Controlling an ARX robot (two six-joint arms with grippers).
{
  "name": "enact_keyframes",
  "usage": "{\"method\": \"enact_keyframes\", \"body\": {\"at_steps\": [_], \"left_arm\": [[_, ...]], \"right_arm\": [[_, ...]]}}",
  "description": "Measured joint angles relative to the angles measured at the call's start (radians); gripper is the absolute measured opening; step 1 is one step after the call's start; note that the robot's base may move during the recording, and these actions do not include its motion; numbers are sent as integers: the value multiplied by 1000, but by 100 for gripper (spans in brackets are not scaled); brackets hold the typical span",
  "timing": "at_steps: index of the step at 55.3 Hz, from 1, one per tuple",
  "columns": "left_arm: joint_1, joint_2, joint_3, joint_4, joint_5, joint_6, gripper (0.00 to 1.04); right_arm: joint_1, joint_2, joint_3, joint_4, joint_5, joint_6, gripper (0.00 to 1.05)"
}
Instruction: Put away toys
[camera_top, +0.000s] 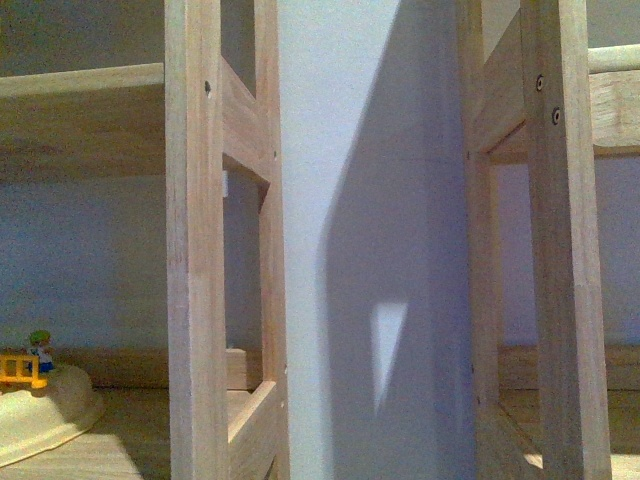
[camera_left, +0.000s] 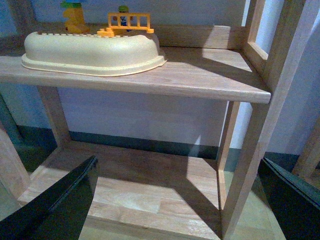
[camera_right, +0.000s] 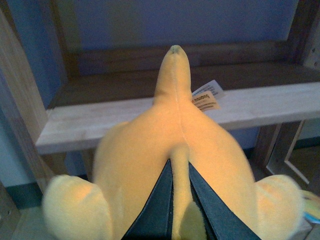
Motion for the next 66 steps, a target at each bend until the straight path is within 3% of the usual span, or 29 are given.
{"method": "enact_keyframes", "body": {"at_steps": [15,34,43,58,66], "left_arm": [[0,0,0,0,0,0,98],[0,0,0,0,0,0,98],[0,0,0,0,0,0,98],[0,0,0,0,0,0,98],[0,0,0,0,0,0,98]], "right_arm": [[132,170,285,27,124,-120,6],[166,375,658,64,143,-255,6],[96,458,822,32,79,-280,6],[-221,663,1132,-48,-211,-163,6],[-284,786,1254,-55,-257,-98,6]]}}
